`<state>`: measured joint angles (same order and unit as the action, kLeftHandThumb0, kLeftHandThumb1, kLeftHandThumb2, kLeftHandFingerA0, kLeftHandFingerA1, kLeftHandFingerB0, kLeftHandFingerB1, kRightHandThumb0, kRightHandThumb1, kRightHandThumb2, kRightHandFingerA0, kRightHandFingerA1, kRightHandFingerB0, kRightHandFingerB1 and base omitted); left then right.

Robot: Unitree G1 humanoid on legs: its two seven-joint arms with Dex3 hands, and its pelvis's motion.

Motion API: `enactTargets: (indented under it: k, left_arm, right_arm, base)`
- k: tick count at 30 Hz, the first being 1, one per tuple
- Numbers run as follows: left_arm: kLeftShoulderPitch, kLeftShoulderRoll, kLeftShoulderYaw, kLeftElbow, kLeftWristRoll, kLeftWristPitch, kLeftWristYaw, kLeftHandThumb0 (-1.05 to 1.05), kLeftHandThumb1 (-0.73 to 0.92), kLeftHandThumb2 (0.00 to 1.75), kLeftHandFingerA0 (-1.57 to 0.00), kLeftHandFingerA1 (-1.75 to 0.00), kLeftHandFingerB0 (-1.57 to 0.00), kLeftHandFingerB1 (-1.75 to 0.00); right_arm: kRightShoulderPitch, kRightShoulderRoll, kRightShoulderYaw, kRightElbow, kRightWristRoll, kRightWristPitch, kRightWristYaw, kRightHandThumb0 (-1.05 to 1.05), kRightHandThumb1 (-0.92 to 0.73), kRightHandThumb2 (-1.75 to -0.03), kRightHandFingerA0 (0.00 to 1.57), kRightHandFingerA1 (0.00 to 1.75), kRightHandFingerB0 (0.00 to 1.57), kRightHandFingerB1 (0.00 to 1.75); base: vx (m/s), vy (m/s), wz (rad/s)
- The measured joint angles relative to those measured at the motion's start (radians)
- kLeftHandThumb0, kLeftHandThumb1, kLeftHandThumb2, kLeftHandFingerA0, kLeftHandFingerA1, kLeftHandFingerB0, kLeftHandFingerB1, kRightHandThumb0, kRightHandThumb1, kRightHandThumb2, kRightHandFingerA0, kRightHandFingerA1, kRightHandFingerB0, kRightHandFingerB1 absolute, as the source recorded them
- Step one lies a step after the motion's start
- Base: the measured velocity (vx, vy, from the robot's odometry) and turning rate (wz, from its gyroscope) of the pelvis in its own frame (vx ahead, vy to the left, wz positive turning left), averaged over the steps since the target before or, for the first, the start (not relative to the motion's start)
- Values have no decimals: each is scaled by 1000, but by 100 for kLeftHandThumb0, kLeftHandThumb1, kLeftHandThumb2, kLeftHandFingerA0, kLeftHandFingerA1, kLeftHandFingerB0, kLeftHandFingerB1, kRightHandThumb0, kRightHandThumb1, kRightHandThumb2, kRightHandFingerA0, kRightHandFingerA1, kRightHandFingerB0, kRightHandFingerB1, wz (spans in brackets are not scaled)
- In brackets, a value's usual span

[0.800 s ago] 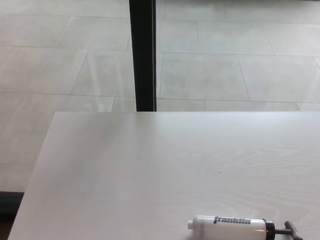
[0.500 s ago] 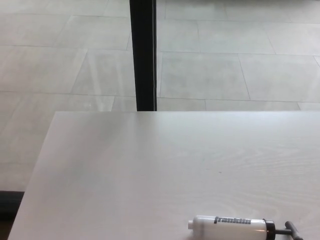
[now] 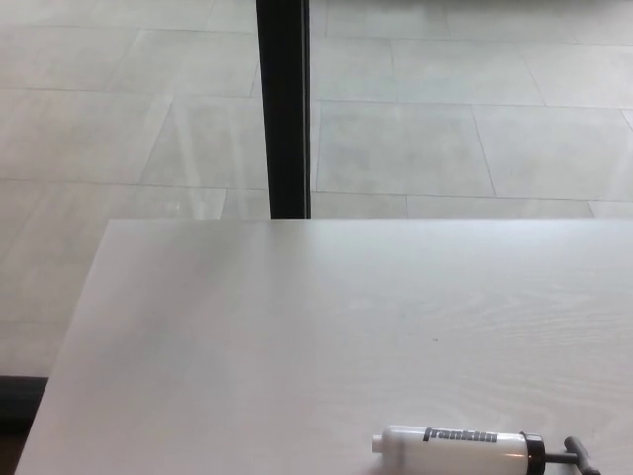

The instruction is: The robot uses its left hand to lift the air pump kept on the middle of the desk and use the right hand to pull out the handle

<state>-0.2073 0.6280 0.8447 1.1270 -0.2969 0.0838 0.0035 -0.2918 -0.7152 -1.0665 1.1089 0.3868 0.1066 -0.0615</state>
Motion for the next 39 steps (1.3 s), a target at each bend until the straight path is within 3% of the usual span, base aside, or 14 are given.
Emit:
enactTargets:
  k: [7, 9, 12, 13, 15, 20, 23, 24, 25, 28, 29, 31, 32, 39]
  left_arm:
    - [-195, -5, -175, -253, 20, 4, 21, -64, 83, 64, -32, -55, -34, -46]
    - [-208, -14, -210, -305, 25, 5, 23, -64, 65, 101, -32, -61, -20, -51]
    - [-230, -49, -283, -421, 34, 18, 26, -58, 63, 103, -33, -64, -17, -52]
    - [-234, -60, -305, -458, 38, 23, 26, -61, 79, 64, -38, -58, -28, -44]
    - [-241, -84, -351, -529, 43, 35, 27, -53, 83, 65, -36, -54, -25, -42]
    - [-254, -146, -486, -692, 59, 76, 27, -57, 58, 100, -39, -65, -19, -51]
    - [-255, -180, -579, -770, 78, 97, 26, -64, 74, 62, -38, -62, -26, -44]
    - [-255, -199, -635, -811, 91, 109, 25, -61, 56, 101, -37, -67, -18, -52]
    - [-255, -205, -659, -827, 98, 114, 24, -69, 71, 62, -36, -64, -30, -47]
    - [-255, -231, -754, -888, 127, 136, 24, -66, 75, 62, -29, -67, -31, -50]
    - [-255, -244, -802, -917, 141, 147, 23, -69, 58, 99, -36, -69, -22, -54]
    - [-255, -266, -876, -955, 165, 161, 23, -64, 71, 61, -36, -63, -31, -49]
    - [-255, -280, -915, -974, 177, 168, 24, -63, 71, 61, -37, -66, -33, -50]
    - [-255, -346, -1124, -1053, 264, 214, 26, -58, 71, 61, -40, -70, -31, -49]
  right_arm:
    - [-94, 11, 101, -183, 14, -1, 17, -67, -83, -65, 64, 62, 25, 31]
    - [-96, 17, 119, -222, 14, -1, 20, -68, -88, -66, 62, 61, 25, 32]
    - [-96, 44, 163, -309, 14, -1, 32, -71, -69, -103, 61, 69, 24, 49]
    - [-96, 55, 177, -335, 15, -1, 36, -68, -68, -103, 60, 68, 26, 50]
    - [-96, 76, 203, -386, 16, 0, 45, -70, -81, -64, 71, 62, 34, 37]
    - [-96, 134, 271, -509, 16, 2, 56, -67, -83, -65, 73, 64, 32, 35]
    - [-96, 172, 308, -568, 15, 5, 55, -68, -82, -65, 77, 67, 33, 35]
    - [-96, 193, 328, -600, 15, 8, 54, -69, -66, -101, 70, 73, 26, 49]
    - [-96, 202, 338, -612, 15, 9, 53, -67, -84, -65, 66, 61, 29, 34]
    - [-96, 234, 373, -651, 14, 16, 52, -65, -68, -98, 61, 69, 25, 48]
    - [-96, 248, 391, -670, 14, 20, 52, -64, -85, -65, 66, 65, 30, 34]
    - [-96, 266, 415, -698, 14, 27, 51, -65, -84, -65, 65, 66, 31, 35]
    - [-96, 276, 427, -713, 14, 30, 50, -66, -68, -100, 62, 72, 25, 48]
    - [-96, 309, 480, -771, 11, 50, 42, -63, -68, -98, 60, 70, 27, 49]
  base:
    - [0, 0, 0]
    - [0, 0, 0]
    - [0, 0, 0]
    - [0, 0, 0]
    - [0, 0, 0]
    - [0, 0, 0]
    - [0, 0, 0]
    - [0, 0, 0]
    - [0, 0, 0]
    - [0, 0, 0]
    - [0, 0, 0]
    - [0, 0, 0]
    - [0, 0, 0]
    - [0, 0, 0]
